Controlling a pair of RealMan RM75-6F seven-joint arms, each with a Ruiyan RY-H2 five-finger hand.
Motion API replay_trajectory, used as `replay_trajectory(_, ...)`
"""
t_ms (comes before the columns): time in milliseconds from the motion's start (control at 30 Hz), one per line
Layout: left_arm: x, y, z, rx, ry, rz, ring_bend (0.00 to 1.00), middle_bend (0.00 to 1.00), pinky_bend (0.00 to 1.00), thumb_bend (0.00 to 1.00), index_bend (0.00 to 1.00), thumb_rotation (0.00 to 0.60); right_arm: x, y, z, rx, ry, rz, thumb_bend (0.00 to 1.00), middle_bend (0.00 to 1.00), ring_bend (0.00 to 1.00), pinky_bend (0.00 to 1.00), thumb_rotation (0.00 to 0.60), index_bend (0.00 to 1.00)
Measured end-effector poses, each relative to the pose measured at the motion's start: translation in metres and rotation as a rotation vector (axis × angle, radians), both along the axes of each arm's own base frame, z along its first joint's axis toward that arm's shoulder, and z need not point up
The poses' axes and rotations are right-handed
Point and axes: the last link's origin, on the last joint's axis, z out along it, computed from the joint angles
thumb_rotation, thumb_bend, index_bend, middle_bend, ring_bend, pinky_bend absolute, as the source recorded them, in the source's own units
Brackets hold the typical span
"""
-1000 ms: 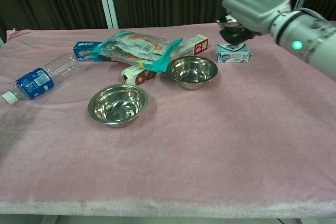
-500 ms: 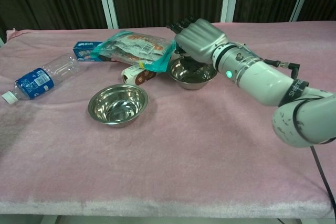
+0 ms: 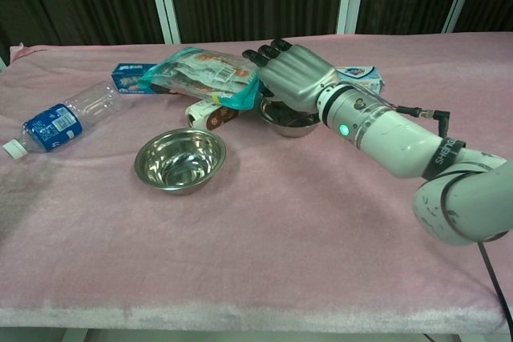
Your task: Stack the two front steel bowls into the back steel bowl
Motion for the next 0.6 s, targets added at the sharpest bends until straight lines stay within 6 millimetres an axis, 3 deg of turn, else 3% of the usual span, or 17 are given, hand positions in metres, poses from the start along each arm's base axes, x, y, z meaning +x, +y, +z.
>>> replay_trajectory(200,0.001,0.001,-0.003,-0.009,0.009,0.002,0.0,0.05,0.03,0.37,0.0,0.6,-0.011,0.0,0.007,0.024,-0.007,-0.026,0.43,0.04,0.0,0.0,0.6,0.0)
replay_trajectory(600,0.001,0.004,-0.004,-0.013,0.008,0.003,0.0,0.05,0.03,0.37,0.0,0.6,-0.016,0.002,0.022,0.053,-0.053,-0.043,0.39,0.02,0.0,0.0,0.6,0.0)
